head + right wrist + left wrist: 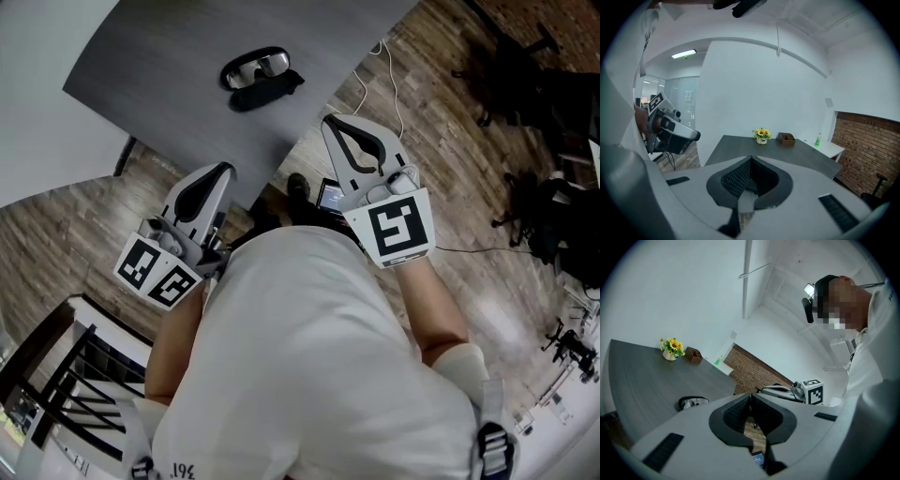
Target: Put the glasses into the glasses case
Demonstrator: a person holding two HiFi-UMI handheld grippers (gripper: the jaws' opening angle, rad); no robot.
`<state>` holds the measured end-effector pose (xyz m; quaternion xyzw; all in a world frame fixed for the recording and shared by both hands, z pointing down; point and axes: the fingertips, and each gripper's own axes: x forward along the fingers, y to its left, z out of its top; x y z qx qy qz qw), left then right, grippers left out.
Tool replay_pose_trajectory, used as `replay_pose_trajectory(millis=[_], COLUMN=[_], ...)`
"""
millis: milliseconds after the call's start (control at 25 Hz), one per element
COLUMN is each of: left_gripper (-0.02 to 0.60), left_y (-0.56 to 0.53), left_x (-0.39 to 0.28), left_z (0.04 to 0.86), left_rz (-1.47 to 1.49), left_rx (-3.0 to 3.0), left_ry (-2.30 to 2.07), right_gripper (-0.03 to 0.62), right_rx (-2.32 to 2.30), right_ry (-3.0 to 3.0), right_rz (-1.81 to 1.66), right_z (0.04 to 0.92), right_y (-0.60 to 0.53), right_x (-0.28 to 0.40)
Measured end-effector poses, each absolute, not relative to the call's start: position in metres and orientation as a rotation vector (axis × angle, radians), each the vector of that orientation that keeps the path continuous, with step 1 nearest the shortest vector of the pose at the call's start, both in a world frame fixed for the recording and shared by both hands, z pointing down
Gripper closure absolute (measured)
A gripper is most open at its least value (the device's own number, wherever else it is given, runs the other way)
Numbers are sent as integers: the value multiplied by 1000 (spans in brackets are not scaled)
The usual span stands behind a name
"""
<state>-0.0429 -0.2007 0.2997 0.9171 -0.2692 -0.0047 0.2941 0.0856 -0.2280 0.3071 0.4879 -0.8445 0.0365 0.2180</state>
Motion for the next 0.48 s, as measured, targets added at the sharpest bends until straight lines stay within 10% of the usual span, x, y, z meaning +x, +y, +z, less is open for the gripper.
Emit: replay_pose_trajectory(millis=[480], left_gripper=[563], left_y=[-191], left_x=[-39], left_z=[290], left_rz=[-16], left_rx=[2464], left_ry=[-701], right_gripper=[583], right_rx=[1374], right_ry=[-2385], right_rz=[127], right_z=[292], right_y=[-212], right_x=[89])
